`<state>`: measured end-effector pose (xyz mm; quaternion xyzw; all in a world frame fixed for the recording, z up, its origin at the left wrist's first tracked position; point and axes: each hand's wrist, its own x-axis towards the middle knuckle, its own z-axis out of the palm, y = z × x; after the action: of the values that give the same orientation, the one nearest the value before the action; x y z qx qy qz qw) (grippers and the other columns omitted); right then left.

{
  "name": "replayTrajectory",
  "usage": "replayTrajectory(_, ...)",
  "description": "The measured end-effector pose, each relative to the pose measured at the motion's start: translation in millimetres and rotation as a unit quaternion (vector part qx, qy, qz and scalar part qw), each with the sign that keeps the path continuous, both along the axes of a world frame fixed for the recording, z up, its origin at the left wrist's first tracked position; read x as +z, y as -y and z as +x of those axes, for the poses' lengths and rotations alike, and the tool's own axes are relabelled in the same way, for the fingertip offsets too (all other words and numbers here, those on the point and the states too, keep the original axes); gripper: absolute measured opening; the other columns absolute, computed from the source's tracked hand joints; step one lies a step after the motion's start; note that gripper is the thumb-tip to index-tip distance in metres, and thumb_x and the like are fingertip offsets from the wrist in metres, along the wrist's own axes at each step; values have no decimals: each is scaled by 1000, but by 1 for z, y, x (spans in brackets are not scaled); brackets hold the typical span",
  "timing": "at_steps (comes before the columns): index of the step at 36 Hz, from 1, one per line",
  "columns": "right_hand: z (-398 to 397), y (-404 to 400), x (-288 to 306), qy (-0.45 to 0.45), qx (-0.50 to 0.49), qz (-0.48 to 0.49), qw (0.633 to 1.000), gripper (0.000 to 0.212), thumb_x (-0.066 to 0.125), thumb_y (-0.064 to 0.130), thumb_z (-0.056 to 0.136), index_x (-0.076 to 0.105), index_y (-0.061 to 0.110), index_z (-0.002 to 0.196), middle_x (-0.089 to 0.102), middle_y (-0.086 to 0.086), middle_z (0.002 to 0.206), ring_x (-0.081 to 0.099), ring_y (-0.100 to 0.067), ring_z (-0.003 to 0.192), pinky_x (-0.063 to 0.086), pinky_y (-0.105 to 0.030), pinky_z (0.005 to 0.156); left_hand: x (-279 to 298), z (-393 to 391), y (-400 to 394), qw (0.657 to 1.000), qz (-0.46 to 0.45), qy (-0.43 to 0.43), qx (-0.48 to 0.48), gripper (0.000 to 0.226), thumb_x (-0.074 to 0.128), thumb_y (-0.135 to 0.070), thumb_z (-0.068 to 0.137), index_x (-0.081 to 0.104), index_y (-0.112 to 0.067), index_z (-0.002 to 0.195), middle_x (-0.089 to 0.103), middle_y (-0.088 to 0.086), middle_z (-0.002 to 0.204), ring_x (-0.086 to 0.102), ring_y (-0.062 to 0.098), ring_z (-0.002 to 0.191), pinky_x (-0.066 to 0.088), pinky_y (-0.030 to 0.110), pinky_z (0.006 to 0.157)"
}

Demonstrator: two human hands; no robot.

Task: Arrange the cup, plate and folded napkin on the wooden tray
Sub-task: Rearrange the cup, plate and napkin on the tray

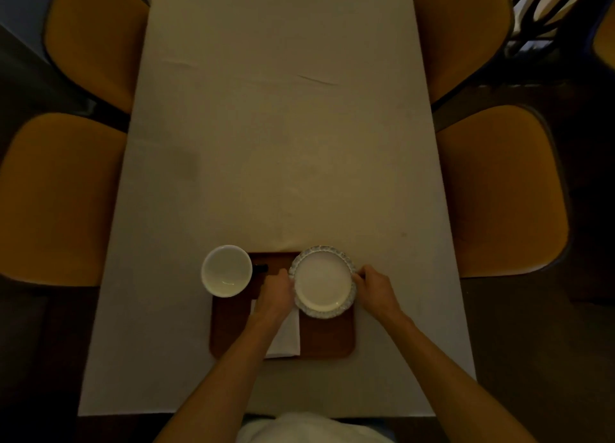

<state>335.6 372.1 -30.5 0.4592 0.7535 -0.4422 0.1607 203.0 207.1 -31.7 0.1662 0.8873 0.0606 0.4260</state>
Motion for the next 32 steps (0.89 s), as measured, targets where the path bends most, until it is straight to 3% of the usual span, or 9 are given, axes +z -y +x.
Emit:
replayTrajectory(6, 2, -3, 8, -10, 12, 29, 999, 23, 55, 24, 96, 59, 3, 88, 58, -7, 75, 55, -21, 72, 39, -32, 63, 0, 1, 8, 997, 55, -8, 46, 28, 38, -26, 100, 52, -2, 101, 60, 21, 102, 61, 35, 90, 47, 39, 69)
replayTrajectory(11, 4, 1, 18, -23, 22, 45, 998, 14, 54, 20, 96, 54, 7, 91, 50, 4, 63, 48, -11, 59, 33, -31, 55, 12, 1, 23, 993, 105, -35, 31, 16, 44, -23, 98, 47, -8, 94, 62, 15, 94, 60, 29, 82, 51, 47, 69)
replayTrajectory(17, -3, 22, 29, -47, 70, 66, 994, 12, 56, 22, 95, 54, 12, 88, 51, 3, 67, 51, -16, 66, 37, -30, 61, 26, 11, 54, 983, 161, -70, 46, 17, 52, -24, 96, 46, -16, 82, 61, 7, 83, 59, 21, 75, 45, 36, 61)
replayTrajectory(20, -6, 42, 32, -60, 92, 55, 992, 15, 57, 25, 95, 53, 15, 85, 50, 3, 65, 51, -13, 61, 37, -29, 57, 27, 17, 71, 982, 163, -70, 69, 18, 53, -24, 94, 46, -18, 79, 57, 1, 78, 56, 18, 72, 40, 30, 57)
replayTrajectory(27, -8, 88, 28, -25, 147, 21, 989, 23, 50, 28, 98, 60, 8, 93, 61, -6, 78, 57, -19, 72, 40, -31, 61, 18, 26, 100, 987, 115, -73, 82, 13, 55, -25, 93, 48, -15, 87, 54, 7, 96, 50, 17, 79, 35, 27, 63)
replayTrajectory(32, -1, 114, 17, -9, 163, 6, 987, 23, 50, 26, 97, 56, 7, 84, 62, -11, 82, 58, -24, 76, 37, -32, 61, 11, 25, 112, 992, 90, -53, 74, 12, 54, -23, 93, 52, -12, 97, 54, 10, 105, 54, 21, 89, 40, 28, 69)
